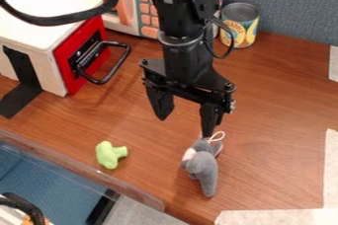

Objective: Moved the broccoli to the upper left of the table

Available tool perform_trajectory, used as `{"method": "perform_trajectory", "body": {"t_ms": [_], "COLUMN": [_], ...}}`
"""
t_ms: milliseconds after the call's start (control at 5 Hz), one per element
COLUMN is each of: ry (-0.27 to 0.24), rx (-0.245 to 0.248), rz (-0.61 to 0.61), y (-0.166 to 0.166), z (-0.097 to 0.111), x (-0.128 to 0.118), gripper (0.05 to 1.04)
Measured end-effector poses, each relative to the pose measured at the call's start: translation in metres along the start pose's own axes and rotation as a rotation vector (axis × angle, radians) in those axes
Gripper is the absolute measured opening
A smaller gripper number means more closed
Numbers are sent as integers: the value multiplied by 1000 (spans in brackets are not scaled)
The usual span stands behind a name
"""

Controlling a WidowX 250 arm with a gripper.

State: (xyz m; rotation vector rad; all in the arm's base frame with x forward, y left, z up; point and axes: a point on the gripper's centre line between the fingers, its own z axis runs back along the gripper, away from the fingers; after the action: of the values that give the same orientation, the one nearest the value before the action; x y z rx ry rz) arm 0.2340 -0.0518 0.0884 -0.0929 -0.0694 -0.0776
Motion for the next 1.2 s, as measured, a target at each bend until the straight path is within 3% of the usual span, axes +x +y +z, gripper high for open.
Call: {"method": "perform_trajectory", "body": {"t_ms": [200, 400, 600, 800, 1000, 1200], "ry": [24, 49, 35, 24, 26, 65], "rx": [8, 123, 216, 274, 264, 261], "rz": [7, 42, 58, 81, 107, 118], "y": [2, 33, 64, 88, 95, 97], "z": [-6, -21, -29, -37, -53, -71], "x": [-3, -15, -22, -28, -31, -35], "gripper": [1001, 1001, 1001, 1001, 1001, 1001]}}
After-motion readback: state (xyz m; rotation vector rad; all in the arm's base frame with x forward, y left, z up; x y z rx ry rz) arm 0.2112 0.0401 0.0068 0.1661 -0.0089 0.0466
